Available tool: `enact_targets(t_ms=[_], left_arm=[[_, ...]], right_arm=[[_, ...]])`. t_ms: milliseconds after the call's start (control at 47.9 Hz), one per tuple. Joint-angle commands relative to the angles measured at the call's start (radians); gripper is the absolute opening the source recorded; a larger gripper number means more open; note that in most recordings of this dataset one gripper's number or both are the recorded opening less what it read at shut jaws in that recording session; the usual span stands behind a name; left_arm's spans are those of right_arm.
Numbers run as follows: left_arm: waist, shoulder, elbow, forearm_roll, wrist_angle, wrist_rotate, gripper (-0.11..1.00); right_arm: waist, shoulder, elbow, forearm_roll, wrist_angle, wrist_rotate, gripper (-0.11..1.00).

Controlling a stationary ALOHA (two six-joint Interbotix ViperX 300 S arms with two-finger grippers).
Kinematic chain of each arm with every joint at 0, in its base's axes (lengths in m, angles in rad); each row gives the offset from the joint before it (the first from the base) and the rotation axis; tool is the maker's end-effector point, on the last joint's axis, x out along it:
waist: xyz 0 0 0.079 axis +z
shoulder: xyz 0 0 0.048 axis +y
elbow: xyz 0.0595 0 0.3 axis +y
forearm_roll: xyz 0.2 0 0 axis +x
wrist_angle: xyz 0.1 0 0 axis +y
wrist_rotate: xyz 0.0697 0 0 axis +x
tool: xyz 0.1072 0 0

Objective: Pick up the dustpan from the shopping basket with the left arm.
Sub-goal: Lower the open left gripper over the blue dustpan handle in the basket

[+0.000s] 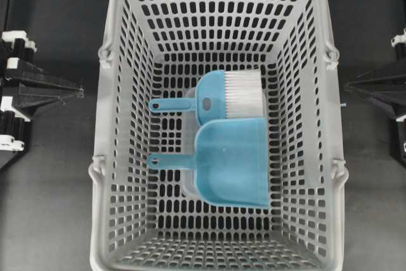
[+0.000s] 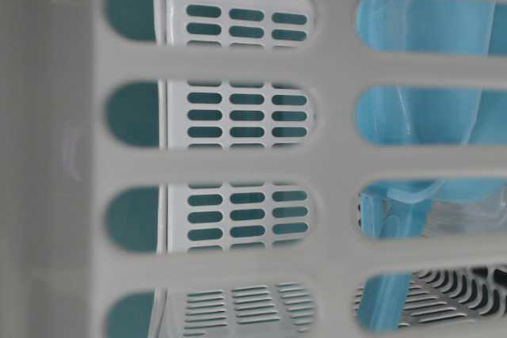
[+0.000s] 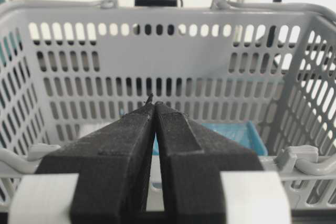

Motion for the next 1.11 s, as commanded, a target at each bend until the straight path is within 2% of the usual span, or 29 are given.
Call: enact_targets(t_ms=[0,63,125,313,626,918,1001,1085], left_arm=[[-0.002,0.006,-0.074,0.041,0.037,-0.025,0.06],[-0.002,0.017,-0.126,0.04,0.114,-0.037,0.01],[-0.005,0.038,-0.178,0.04,0.196,-0.048,0.0],[-0.069,0.176,-0.37,0.041,0.472,-0.04,0.0],[-0.086,0.451,-0.664,0.041,0.755,-0.046,0.0],[-0.086,0.692,-0.897,0.04,1.104,-0.046,0.01],[-0.084,0.749,-0.95,0.04,1.164,-0.038,0.08],[-0.084,0.793,-0.991,0.04,1.207,-0.032,0.24]], right_arm=[[-0.003,0.012,-0.014,0.002,-0.005,0.005,0.0],[-0.005,0.012,-0.014,0.014,0.003,0.011,0.05],[-0.003,0.012,-0.012,0.029,0.014,0.031,-0.01],[-0.002,0.011,-0.012,0.029,0.021,0.091,-0.01],[-0.002,0.005,-0.014,0.029,0.032,0.097,-0.01],[0.003,-0.003,-0.012,0.029,0.032,0.097,-0.01],[0.006,-0.003,-0.012,0.029,0.034,0.097,-0.01],[0.006,-0.003,-0.012,0.029,0.032,0.097,-0.01]])
